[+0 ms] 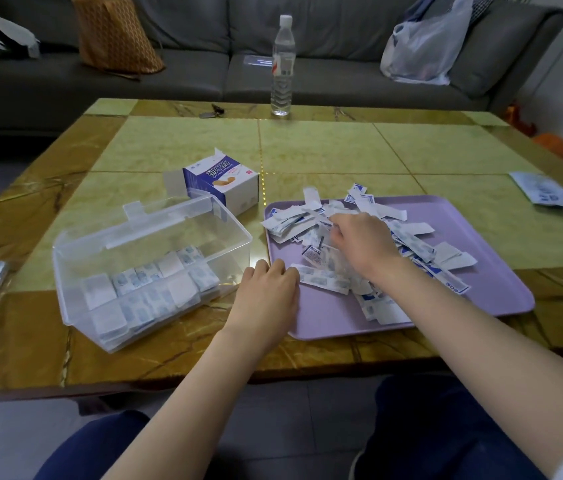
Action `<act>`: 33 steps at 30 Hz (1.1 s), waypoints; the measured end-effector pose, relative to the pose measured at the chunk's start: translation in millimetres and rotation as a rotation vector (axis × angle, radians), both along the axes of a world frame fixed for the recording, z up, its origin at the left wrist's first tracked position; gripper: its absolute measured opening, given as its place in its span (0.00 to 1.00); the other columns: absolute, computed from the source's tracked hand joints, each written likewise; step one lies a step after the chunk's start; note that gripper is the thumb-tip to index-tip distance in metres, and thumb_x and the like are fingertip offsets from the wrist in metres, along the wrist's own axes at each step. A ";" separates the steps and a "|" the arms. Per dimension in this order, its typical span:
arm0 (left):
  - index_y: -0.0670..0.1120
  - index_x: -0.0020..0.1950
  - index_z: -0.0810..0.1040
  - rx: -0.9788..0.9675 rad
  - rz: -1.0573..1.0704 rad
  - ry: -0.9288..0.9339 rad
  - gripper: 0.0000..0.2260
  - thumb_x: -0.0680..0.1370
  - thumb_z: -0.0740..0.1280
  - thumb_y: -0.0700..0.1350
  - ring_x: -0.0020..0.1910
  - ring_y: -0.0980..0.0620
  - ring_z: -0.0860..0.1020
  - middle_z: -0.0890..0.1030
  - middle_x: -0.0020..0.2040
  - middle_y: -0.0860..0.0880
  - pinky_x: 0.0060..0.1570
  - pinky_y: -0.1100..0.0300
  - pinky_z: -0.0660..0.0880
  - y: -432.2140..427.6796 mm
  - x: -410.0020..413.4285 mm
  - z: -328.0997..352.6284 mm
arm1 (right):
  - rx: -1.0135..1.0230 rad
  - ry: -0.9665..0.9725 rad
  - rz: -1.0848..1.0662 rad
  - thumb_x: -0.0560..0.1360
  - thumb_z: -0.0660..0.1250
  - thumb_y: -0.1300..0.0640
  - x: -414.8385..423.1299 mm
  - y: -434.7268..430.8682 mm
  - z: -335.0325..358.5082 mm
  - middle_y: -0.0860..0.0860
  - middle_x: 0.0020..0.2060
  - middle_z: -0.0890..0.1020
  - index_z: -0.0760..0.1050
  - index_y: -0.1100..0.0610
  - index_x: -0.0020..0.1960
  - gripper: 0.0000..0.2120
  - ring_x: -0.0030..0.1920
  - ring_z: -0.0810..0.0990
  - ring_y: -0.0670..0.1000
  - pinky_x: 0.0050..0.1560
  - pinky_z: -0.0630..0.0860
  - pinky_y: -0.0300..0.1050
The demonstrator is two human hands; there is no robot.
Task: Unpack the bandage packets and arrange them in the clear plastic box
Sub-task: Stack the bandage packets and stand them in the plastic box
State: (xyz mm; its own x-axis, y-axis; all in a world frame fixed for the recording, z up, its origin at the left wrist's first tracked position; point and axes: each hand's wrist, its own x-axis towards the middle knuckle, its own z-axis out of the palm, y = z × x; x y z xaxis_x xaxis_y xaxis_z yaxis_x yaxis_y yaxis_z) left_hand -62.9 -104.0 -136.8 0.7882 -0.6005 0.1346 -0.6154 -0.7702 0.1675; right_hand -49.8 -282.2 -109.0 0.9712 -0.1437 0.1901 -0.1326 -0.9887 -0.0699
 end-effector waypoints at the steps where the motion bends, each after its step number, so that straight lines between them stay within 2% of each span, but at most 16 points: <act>1: 0.47 0.60 0.71 -0.010 0.005 0.011 0.13 0.82 0.51 0.47 0.56 0.46 0.69 0.74 0.57 0.48 0.58 0.54 0.65 0.2 1.1 0.4 | 0.034 -0.048 0.003 0.76 0.56 0.66 -4.3 1.8 1.2 0.50 0.27 0.66 0.63 0.57 0.35 0.11 0.34 0.67 0.57 0.33 0.58 0.45; 4: 0.47 0.60 0.73 -0.097 0.044 0.094 0.13 0.82 0.52 0.48 0.57 0.46 0.68 0.75 0.57 0.48 0.58 0.54 0.64 -0.9 7.3 1.4 | 0.123 -0.184 0.019 0.79 0.56 0.62 -20.6 9.0 2.8 0.51 0.28 0.69 0.71 0.58 0.42 0.08 0.32 0.68 0.56 0.30 0.58 0.46; 5: 0.47 0.59 0.74 -0.160 0.059 0.138 0.13 0.82 0.53 0.48 0.56 0.45 0.68 0.76 0.56 0.47 0.57 0.54 0.65 -2.1 8.7 2.5 | 0.142 -0.219 0.031 0.79 0.57 0.61 -26.8 11.3 0.7 0.53 0.30 0.73 0.75 0.59 0.47 0.08 0.33 0.70 0.56 0.31 0.59 0.45; 7: 0.45 0.57 0.77 -0.322 0.079 0.230 0.13 0.81 0.54 0.47 0.55 0.44 0.69 0.79 0.54 0.46 0.55 0.52 0.66 -6.3 10.1 5.0 | 0.187 -0.254 0.066 0.79 0.59 0.60 -38.2 15.8 -6.6 0.57 0.37 0.78 0.77 0.60 0.57 0.11 0.37 0.75 0.57 0.34 0.67 0.46; 10: 0.42 0.54 0.79 -0.583 0.114 0.490 0.19 0.82 0.53 0.52 0.56 0.45 0.73 0.81 0.52 0.45 0.57 0.53 0.68 -10.3 7.2 11.8 | 0.251 -0.274 0.166 0.77 0.61 0.58 -47.9 24.6 -13.7 0.57 0.40 0.82 0.79 0.58 0.57 0.12 0.43 0.80 0.59 0.41 0.76 0.49; 12: 0.45 0.55 0.80 -0.789 0.114 0.737 0.27 0.80 0.49 0.61 0.56 0.51 0.77 0.82 0.53 0.48 0.57 0.57 0.70 -11.9 4.3 16.6 | 0.233 -0.296 0.251 0.75 0.61 0.54 -49.9 29.5 -12.6 0.55 0.38 0.83 0.80 0.58 0.54 0.14 0.40 0.81 0.56 0.38 0.77 0.46; 14: 0.46 0.53 0.81 -0.888 0.128 0.857 0.32 0.77 0.46 0.67 0.55 0.55 0.78 0.83 0.52 0.50 0.59 0.59 0.70 -14.4 2.8 19.2 | 0.185 -0.312 0.300 0.72 0.64 0.59 -51.9 31.4 -12.3 0.53 0.38 0.83 0.81 0.58 0.53 0.12 0.39 0.82 0.55 0.35 0.76 0.44; 18: 0.42 0.53 0.80 -0.955 0.209 0.958 0.31 0.79 0.43 0.61 0.52 0.49 0.79 0.82 0.51 0.44 0.57 0.55 0.72 -18.5 2.2 26.7 | 0.202 -0.270 0.343 0.68 0.67 0.67 -57.7 28.5 -16.6 0.53 0.53 0.82 0.77 0.59 0.59 0.20 0.52 0.81 0.55 0.42 0.80 0.48; 20: 0.45 0.51 0.80 -1.010 0.222 0.974 0.25 0.81 0.49 0.58 0.48 0.48 0.80 0.82 0.47 0.44 0.53 0.55 0.73 -18.3 3.1 29.1 | 0.223 -0.212 0.381 0.70 0.68 0.69 -61.3 27.5 -16.6 0.54 0.60 0.77 0.73 0.60 0.65 0.24 0.58 0.77 0.55 0.45 0.80 0.51; 22: 0.48 0.46 0.80 -1.017 0.240 0.954 0.14 0.81 0.56 0.51 0.45 0.49 0.80 0.82 0.44 0.46 0.48 0.58 0.75 -15.3 3.9 31.6 | 0.216 -0.166 0.425 0.71 0.66 0.69 -65.5 27.2 -16.4 0.55 0.63 0.73 0.69 0.61 0.68 0.26 0.60 0.75 0.55 0.46 0.79 0.48; 24: 0.45 0.46 0.81 -0.953 0.203 0.863 0.11 0.76 0.62 0.48 0.45 0.49 0.79 0.83 0.44 0.43 0.45 0.59 0.75 -14.2 6.9 28.9 | 0.246 -0.146 0.458 0.72 0.63 0.71 -69.1 25.7 -17.1 0.54 0.65 0.72 0.68 0.60 0.70 0.27 0.62 0.73 0.53 0.51 0.74 0.40; 25: 0.43 0.46 0.81 -0.920 0.184 0.816 0.12 0.73 0.62 0.49 0.45 0.48 0.79 0.82 0.44 0.41 0.44 0.57 0.74 -13.8 7.7 27.4 | 0.278 -0.145 0.466 0.72 0.62 0.71 -70.4 24.9 -17.9 0.53 0.65 0.71 0.68 0.60 0.69 0.26 0.63 0.72 0.51 0.54 0.73 0.39; 27: 0.41 0.44 0.81 -0.872 0.172 0.737 0.15 0.69 0.62 0.50 0.43 0.43 0.79 0.81 0.43 0.37 0.44 0.51 0.75 -13.9 8.7 25.6 | 0.341 -0.150 0.462 0.73 0.61 0.69 -72.1 22.9 -19.4 0.52 0.65 0.71 0.71 0.61 0.67 0.22 0.64 0.72 0.50 0.60 0.71 0.41; 30: 0.43 0.42 0.81 -0.812 0.154 0.679 0.12 0.68 0.66 0.50 0.44 0.38 0.80 0.82 0.39 0.38 0.48 0.43 0.76 -15.0 10.3 21.8 | 0.386 -0.175 0.452 0.74 0.60 0.67 -74.2 19.9 -20.7 0.52 0.63 0.73 0.76 0.61 0.59 0.15 0.61 0.75 0.50 0.60 0.70 0.40; 31: 0.44 0.42 0.81 -0.794 0.145 0.649 0.10 0.68 0.67 0.49 0.42 0.38 0.80 0.82 0.38 0.39 0.46 0.43 0.77 -15.5 10.0 21.2 | 0.392 -0.182 0.447 0.74 0.60 0.67 -74.8 19.6 -20.9 0.52 0.62 0.74 0.77 0.60 0.57 0.14 0.60 0.75 0.50 0.59 0.71 0.39; 33: 0.49 0.37 0.78 -0.714 0.139 0.524 0.03 0.71 0.68 0.43 0.37 0.41 0.77 0.79 0.32 0.45 0.37 0.50 0.75 -15.0 9.9 17.3 | 0.375 -0.208 0.436 0.74 0.61 0.68 -75.6 19.8 -20.2 0.51 0.61 0.75 0.77 0.59 0.54 0.12 0.57 0.77 0.51 0.55 0.73 0.41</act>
